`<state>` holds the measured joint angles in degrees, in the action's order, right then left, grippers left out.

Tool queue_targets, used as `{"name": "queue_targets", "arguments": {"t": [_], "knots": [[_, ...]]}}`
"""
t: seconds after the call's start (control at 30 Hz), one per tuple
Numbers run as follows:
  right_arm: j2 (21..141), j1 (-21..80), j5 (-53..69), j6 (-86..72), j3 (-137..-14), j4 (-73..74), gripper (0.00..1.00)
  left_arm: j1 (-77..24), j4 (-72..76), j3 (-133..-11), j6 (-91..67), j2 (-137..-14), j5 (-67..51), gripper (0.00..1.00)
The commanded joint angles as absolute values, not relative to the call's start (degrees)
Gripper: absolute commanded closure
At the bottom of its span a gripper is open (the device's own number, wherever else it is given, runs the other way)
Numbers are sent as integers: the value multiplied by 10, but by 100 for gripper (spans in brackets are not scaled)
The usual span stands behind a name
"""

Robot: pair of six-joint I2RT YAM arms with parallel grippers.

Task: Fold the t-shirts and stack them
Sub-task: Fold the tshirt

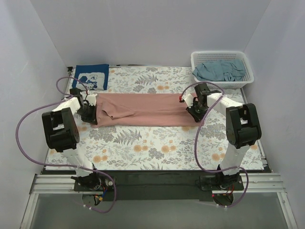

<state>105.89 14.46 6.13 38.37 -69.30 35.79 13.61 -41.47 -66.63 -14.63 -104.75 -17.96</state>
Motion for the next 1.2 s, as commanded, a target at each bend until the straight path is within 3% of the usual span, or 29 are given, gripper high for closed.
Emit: {"name": "queue_targets", "arguments": {"t": [0.0,0.37,0.5,0.6,0.7,1.17], "knots": [[1055,137,12,403,-621,401,75,139,-433,-615,-117,-1010,-137,100],[894,156,77,393,-551,492,75,140,-497,-552,-55,-870,-129,100],[875,157,84,388,-591,516,70,142,-512,-596,-54,-848,-196,78],[877,157,93,381,-650,524,69,142,-512,-639,-67,-818,-262,74],[891,158,119,363,-685,526,69,133,-498,-657,-83,-790,-301,63],[962,161,153,335,-729,520,70,-92,-434,-591,-117,-805,-140,61]]}}
